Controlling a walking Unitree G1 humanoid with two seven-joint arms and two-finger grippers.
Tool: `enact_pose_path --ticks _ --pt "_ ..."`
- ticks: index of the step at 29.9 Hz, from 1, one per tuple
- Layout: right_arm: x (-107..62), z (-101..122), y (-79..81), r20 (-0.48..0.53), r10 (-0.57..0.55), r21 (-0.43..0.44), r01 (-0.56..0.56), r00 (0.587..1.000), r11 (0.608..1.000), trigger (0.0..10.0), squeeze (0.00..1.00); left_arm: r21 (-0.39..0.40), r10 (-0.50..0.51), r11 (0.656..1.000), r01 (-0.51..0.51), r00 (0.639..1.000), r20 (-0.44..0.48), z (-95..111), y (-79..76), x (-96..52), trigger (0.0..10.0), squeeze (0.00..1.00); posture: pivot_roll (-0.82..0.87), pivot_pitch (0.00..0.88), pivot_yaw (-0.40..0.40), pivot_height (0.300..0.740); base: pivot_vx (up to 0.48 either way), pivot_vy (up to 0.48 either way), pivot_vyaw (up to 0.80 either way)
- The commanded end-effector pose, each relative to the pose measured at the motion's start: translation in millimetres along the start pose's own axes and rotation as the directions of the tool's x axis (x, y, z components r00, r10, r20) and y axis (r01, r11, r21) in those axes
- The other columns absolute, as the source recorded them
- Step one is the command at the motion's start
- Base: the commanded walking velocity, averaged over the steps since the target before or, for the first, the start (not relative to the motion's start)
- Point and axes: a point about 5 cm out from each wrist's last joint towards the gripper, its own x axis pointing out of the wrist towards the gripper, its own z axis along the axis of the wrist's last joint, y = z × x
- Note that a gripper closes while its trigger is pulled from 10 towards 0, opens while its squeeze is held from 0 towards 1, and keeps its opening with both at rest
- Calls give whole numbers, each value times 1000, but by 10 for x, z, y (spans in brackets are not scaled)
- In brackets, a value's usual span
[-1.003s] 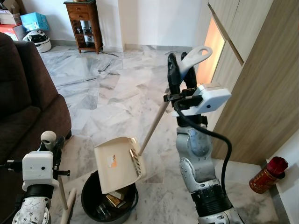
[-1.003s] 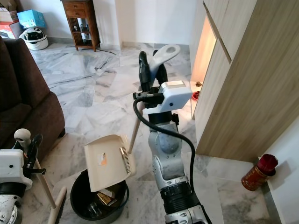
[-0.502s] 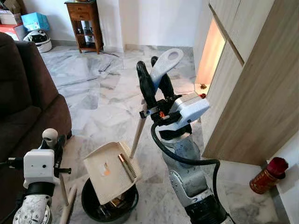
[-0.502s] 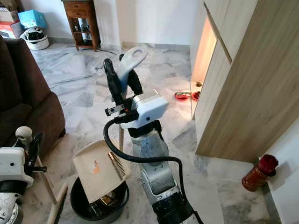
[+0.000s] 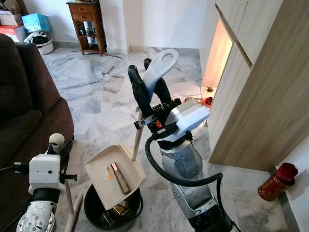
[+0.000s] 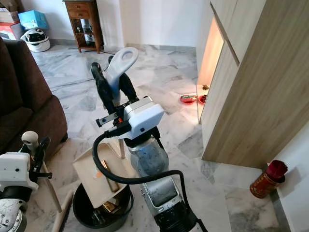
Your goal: Sweep floor
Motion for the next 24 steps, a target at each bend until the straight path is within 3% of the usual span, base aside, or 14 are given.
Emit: enact_pose_path --ticks 1,5,9,13,16,19,24 --pt "109 222 85 131 -13 33 8 991 999 10000 0 41 -14 999 12 999 48 72 10 31 10000 0 148 0 19 740 0 0 0" --pt "99 205 78 118 -8 14 6 993 1000 10000 0 42 -16 999 14 999 43 62 2 24 10000 0 144 0 20 740 0 0 0" --pt "84 188 66 115 19 -60 -12 993 998 10000 0 41 -20 999 18 999 40 51 -12 18 10000 0 144 0 20 740 0 0 0" --pt "59 204 74 137 89 -255 -52 987 966 10000 0 44 -28 999 27 999 38 47 -32 12 10000 0 142 0 21 740 0 0 0" --pt "46 214 84 146 109 -315 -58 983 947 10000 0 49 -35 998 34 999 36 47 -47 5 10000 0 141 0 21 740 0 0 0" --pt "9 226 135 154 196 -478 -101 968 873 10000 0 49 -38 998 37 999 30 34 -66 -23 10000 0 140 0 21 740 0 0 0" --pt "0 182 84 141 151 -480 -66 978 875 10000 0 50 -42 998 41 999 25 30 -80 -43 10000 0 141 0 19 740 0 0 0"
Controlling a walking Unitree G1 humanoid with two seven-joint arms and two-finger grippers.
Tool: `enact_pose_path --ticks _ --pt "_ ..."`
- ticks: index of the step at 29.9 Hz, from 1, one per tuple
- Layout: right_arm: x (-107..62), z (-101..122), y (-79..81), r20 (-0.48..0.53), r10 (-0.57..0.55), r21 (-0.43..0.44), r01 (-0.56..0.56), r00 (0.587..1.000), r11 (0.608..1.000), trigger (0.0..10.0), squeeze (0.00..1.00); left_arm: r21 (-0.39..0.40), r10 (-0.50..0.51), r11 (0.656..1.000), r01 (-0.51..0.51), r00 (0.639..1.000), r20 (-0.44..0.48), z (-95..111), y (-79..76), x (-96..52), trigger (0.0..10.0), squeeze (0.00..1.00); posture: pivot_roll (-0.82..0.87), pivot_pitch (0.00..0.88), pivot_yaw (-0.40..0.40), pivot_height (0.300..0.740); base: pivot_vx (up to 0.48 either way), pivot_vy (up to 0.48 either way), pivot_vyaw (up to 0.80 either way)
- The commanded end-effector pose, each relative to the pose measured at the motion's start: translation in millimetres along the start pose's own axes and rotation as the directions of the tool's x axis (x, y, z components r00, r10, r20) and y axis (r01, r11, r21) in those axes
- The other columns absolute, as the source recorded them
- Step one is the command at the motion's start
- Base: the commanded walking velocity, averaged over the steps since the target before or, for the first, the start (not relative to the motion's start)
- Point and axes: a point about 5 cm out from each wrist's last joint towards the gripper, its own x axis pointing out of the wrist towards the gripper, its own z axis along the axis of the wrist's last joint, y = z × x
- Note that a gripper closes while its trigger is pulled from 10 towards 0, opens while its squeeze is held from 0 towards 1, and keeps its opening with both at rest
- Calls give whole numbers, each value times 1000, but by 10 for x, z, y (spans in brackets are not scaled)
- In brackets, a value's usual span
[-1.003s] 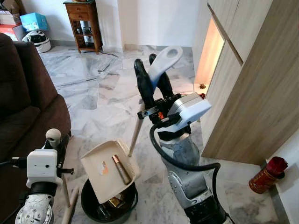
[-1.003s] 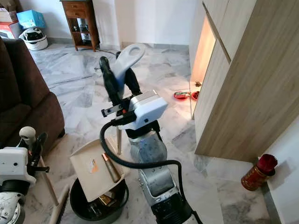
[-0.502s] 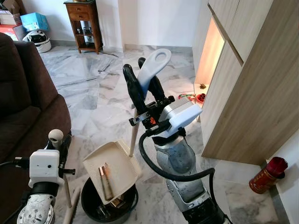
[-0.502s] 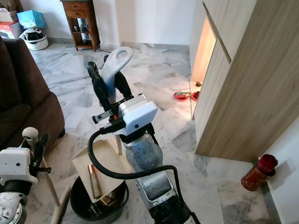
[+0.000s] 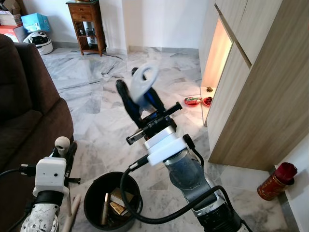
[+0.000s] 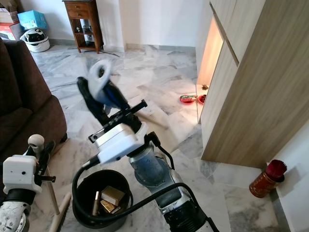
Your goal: Sweep floor
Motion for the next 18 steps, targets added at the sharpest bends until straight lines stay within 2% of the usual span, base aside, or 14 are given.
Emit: enact_pose_path --ticks 1,3,11,12,14,16,18 --pt "107 120 -70 74 -59 15 58 995 998 10000 0 28 -3 1000 2 999 50 87 6 18 10000 0 141 0 19 740 0 0 0" --pt "111 70 -111 43 -85 37 84 995 996 10000 0 29 -2 1000 0 999 51 89 10 27 10000 0 141 0 19 740 0 0 0" --pt "-34 -244 -438 -88 -148 -114 138 985 984 10000 0 -6 27 1000 -26 998 50 86 1 59 10000 0 132 0 17 740 0 0 0" --pt "-113 -320 -547 -127 -164 -169 141 978 975 10000 0 -19 41 999 -40 998 46 84 9 60 10000 0 131 0 16 740 0 0 0" --pt "-186 -366 -631 -155 -174 -205 141 972 968 10000 0 -28 50 998 -49 998 43 80 14 56 10000 0 129 0 17 740 0 0 0" --pt "-312 -426 -727 -205 -195 -223 148 959 963 10000 0 -37 54 998 -52 998 36 73 21 35 10000 0 124 0 18 740 0 0 0" --pt "-387 -452 -741 -235 -201 -200 155 951 967 10000 0 -41 55 998 -54 998 31 70 21 18 10000 0 123 0 18 740 0 0 0"
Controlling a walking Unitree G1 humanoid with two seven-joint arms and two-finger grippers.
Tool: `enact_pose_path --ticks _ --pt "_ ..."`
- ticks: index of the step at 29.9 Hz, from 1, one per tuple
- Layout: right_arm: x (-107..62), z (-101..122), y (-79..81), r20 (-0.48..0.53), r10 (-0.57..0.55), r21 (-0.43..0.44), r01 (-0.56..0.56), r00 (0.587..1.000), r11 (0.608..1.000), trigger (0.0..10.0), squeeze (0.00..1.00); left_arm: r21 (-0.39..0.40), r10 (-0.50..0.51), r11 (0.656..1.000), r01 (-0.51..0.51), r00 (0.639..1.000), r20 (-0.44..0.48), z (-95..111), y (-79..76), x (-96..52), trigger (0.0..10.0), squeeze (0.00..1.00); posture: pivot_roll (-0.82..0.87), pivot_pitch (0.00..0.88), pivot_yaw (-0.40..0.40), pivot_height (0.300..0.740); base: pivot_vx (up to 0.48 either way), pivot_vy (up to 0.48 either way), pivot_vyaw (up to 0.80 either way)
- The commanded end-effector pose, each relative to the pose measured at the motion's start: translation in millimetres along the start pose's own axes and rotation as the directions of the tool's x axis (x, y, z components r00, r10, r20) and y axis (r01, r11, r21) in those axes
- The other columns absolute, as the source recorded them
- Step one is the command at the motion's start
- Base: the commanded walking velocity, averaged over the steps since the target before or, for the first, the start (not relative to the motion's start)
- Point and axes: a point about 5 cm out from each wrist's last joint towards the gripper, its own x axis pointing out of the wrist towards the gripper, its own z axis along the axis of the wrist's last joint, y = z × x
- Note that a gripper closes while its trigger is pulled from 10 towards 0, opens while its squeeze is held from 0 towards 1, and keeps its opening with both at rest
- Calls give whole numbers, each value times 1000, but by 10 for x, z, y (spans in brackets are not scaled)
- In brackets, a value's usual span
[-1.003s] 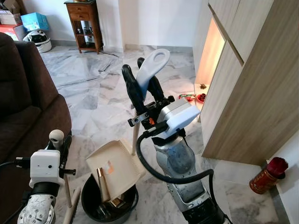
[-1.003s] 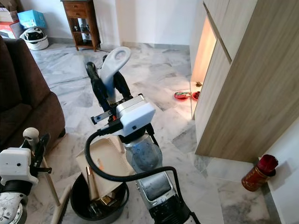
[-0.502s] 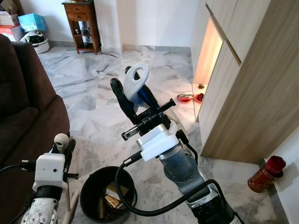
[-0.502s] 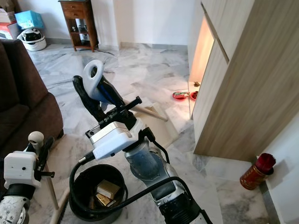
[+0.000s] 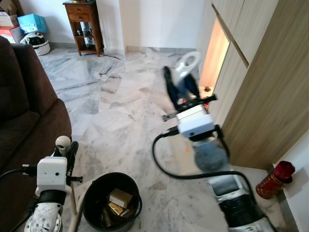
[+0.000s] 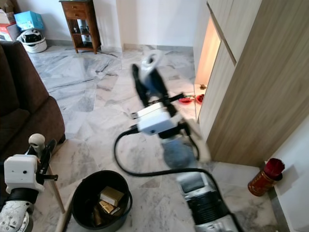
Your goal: Sweep floor
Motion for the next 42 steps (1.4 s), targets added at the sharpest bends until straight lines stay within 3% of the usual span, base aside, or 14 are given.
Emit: enact_pose_path --ticks 1,8,13,19,27,37,42 --pt "-22 6 -11 -7 -10 43 10 1000 999 10000 0 8 18 1000 -18 1000 21 54 48 -11 10000 0 123 0 18 740 0 0 0" --pt "-346 -202 -118 -126 -1 -16 -1 992 1000 10000 0 -8 34 999 -34 999 0 41 72 -82 10000 0 119 0 26 740 0 0 0" --pt "-603 -482 -270 -302 -74 47 92 951 995 10000 0 -13 30 999 -30 999 -11 15 80 -105 10000 0 113 0 27 740 0 0 0" --pt "-854 -729 -323 -435 -96 81 145 895 986 10000 0 -36 30 999 -31 999 -25 -22 33 -128 10000 0 106 0 26 740 0 0 0" --pt "-883 -819 -325 -471 -101 134 185 876 974 10000 0 -78 77 994 -78 997 -18 -4 10 -112 10000 0 112 0 15 740 0 0 0" --pt "-724 -838 -206 -447 -44 265 179 894 948 10000 0 -96 119 988 -118 993 -1 -15 -32 19 10000 0 110 0 0 740 0 0 0" --pt "-683 -841 -163 -437 -36 281 174 899 944 10000 0 -100 116 988 -115 993 6 -6 -56 37 10000 0 111 0 -1 740 0 0 0"
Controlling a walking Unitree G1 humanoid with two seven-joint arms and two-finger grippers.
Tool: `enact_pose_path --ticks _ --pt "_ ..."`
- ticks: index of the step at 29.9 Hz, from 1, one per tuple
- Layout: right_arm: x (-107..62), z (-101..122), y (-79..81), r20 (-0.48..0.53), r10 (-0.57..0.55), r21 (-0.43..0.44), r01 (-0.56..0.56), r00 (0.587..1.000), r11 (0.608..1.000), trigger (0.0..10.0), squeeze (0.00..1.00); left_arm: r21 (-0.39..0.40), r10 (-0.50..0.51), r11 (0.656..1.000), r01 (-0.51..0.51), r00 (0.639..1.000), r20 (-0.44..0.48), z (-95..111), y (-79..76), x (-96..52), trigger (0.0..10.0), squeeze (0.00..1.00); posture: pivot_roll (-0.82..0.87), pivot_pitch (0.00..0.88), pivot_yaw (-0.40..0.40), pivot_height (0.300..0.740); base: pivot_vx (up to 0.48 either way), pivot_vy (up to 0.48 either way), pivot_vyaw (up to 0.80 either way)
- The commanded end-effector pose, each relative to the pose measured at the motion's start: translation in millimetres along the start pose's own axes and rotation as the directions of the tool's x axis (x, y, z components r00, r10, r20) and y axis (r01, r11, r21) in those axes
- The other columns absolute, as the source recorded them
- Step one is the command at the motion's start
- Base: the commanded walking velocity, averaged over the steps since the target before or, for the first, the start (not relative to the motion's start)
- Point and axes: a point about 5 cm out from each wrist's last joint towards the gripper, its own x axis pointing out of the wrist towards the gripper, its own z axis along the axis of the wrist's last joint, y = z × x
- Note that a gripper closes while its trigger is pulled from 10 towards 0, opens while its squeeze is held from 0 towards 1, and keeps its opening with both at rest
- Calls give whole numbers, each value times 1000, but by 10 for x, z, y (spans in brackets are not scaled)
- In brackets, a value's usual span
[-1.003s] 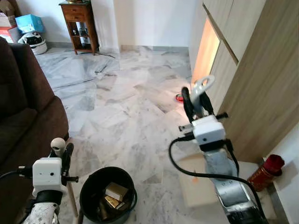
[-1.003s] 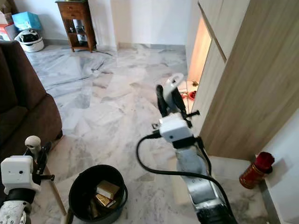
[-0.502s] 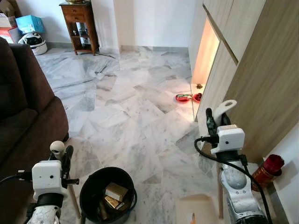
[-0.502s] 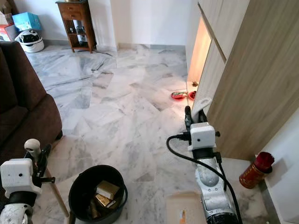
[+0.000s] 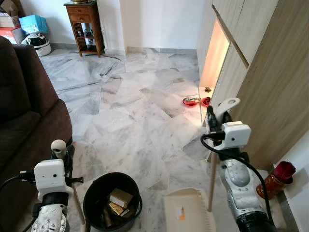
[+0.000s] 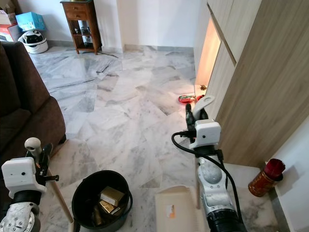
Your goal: Sweep floor
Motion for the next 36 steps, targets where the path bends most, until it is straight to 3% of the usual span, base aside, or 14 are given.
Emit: enact_pose_path --ticks 1,14,36 --pt "61 52 18 35 9 5 -9 999 1000 10000 0 -8 -2 1000 2 998 56 88 -30 42 10000 0 114 0 -3 740 0 0 0" --pt "-17 15 159 20 75 70 -76 997 995 10000 0 -28 6 1000 -4 997 77 109 -100 38 10000 0 110 0 1 740 0 0 0" --pt "-83 -16 155 1 83 84 -83 997 993 10000 0 -6 -11 1000 12 996 92 135 -142 33 10000 0 112 0 2 740 0 0 0"
